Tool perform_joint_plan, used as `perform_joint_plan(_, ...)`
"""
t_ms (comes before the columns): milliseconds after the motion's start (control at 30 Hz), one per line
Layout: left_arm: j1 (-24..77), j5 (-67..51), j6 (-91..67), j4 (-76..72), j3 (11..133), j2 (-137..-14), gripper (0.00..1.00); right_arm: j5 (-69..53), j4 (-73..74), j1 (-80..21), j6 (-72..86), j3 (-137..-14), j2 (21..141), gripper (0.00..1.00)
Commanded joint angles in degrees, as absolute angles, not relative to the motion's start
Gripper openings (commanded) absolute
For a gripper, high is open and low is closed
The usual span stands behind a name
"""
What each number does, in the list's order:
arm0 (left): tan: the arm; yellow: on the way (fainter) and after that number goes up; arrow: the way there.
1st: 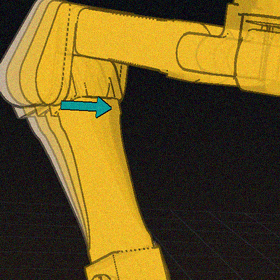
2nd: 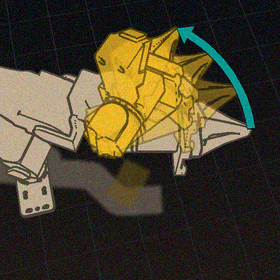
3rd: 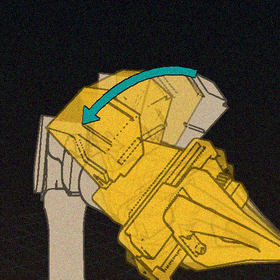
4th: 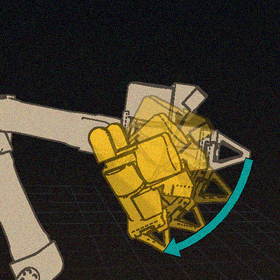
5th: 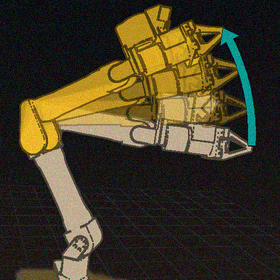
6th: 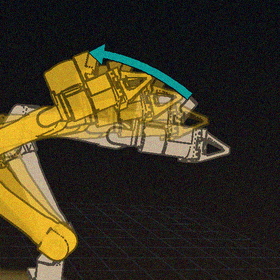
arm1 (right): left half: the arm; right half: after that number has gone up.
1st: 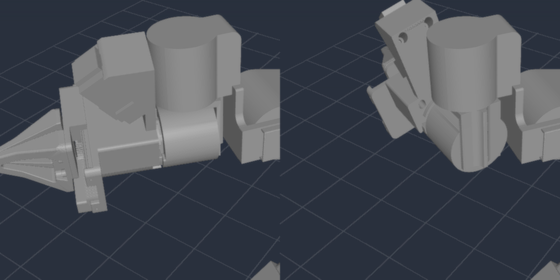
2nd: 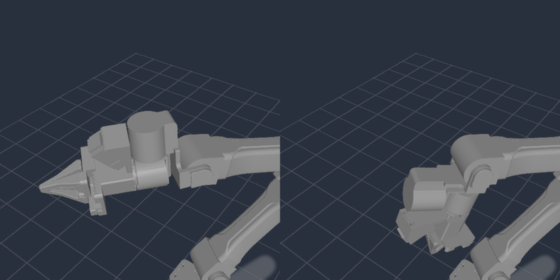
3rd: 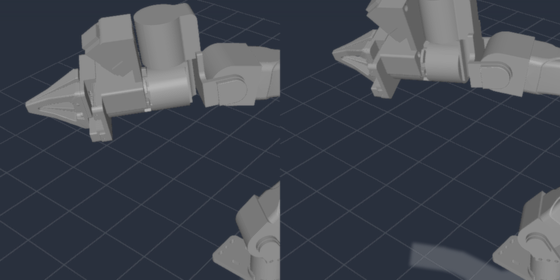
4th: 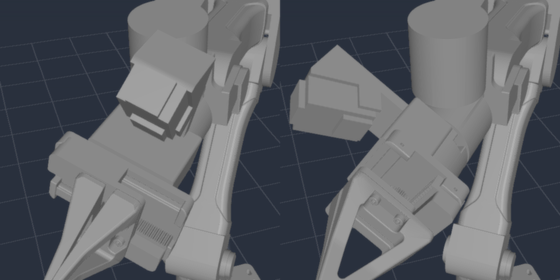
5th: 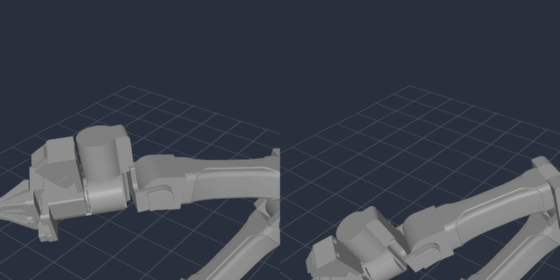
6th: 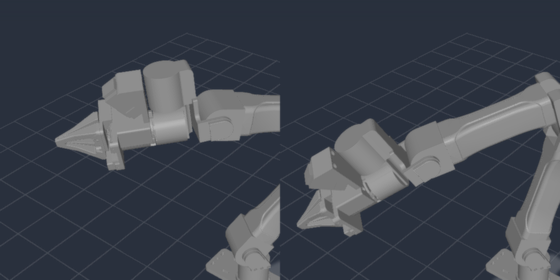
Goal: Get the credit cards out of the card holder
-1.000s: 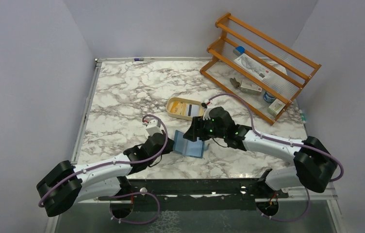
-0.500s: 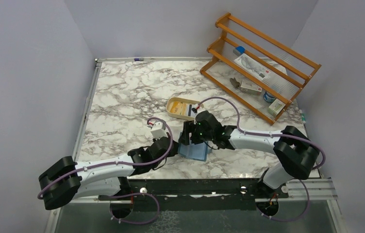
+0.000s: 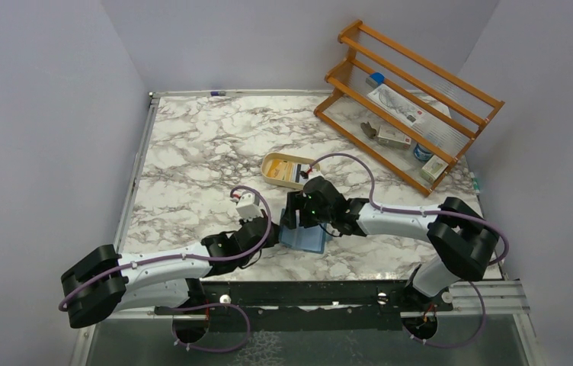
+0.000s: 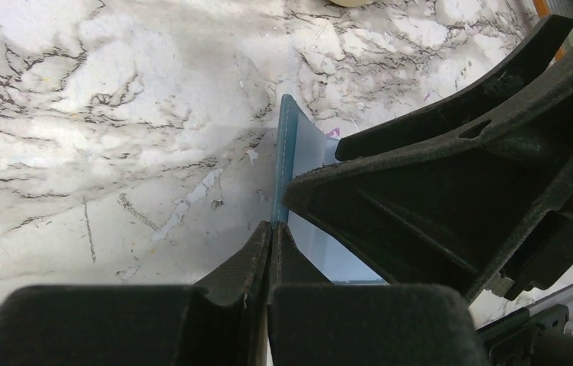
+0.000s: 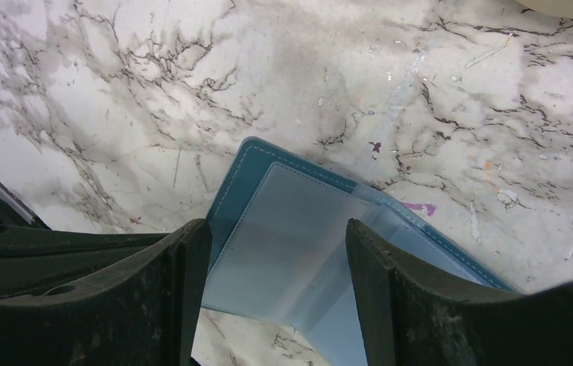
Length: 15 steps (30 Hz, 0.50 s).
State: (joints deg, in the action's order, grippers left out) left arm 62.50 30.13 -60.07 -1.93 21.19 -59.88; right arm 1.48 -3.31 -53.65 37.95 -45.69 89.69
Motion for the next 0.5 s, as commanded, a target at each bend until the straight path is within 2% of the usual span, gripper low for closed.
perform_joint_plan(0,63.1,32.1,-61.1,-1.4,21.0,-59.2,0.0,3.8,-3.2,-54.1,38.9,-44.8,90.1,0.7)
perform_joint_plan(467,63.5,32.8,-61.3,-0.8,20.7,-58.2,0.0,3.6,-3.9,-55.0,38.8,-45.8,94.7,0.7)
